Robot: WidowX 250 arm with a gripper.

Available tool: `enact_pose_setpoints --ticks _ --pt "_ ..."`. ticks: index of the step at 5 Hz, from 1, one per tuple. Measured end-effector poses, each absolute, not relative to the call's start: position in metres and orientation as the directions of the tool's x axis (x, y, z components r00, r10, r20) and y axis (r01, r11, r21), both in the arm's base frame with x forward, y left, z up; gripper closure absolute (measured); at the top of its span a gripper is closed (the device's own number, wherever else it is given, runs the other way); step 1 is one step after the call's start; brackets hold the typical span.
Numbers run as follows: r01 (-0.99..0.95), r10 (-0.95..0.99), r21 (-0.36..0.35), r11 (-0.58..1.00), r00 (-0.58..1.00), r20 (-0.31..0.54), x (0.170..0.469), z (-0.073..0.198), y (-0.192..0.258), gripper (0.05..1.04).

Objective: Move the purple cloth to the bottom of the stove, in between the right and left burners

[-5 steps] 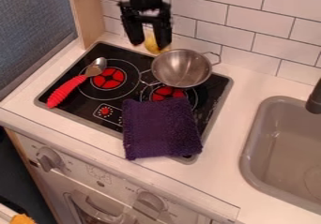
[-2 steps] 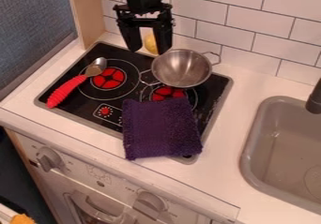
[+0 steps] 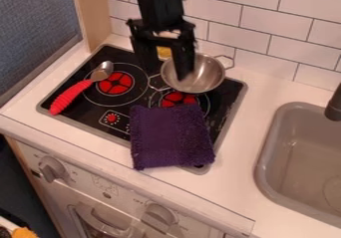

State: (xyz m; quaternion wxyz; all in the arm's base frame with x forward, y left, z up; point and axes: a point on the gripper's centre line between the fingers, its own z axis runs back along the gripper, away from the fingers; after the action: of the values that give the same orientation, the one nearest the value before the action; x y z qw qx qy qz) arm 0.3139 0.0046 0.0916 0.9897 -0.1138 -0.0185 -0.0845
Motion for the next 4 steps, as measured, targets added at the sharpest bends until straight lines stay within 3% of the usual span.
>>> enact_pose_setpoints --ticks 2,4 --pt "0.206 -0.198 -0.139 0.969 0.978 0.073 0.280 0.059 -0.013 0.083" --pt "0.217 -0.212 -0.047 0.975 0.972 0.103 0.279 0.045 -0.001 0.083"
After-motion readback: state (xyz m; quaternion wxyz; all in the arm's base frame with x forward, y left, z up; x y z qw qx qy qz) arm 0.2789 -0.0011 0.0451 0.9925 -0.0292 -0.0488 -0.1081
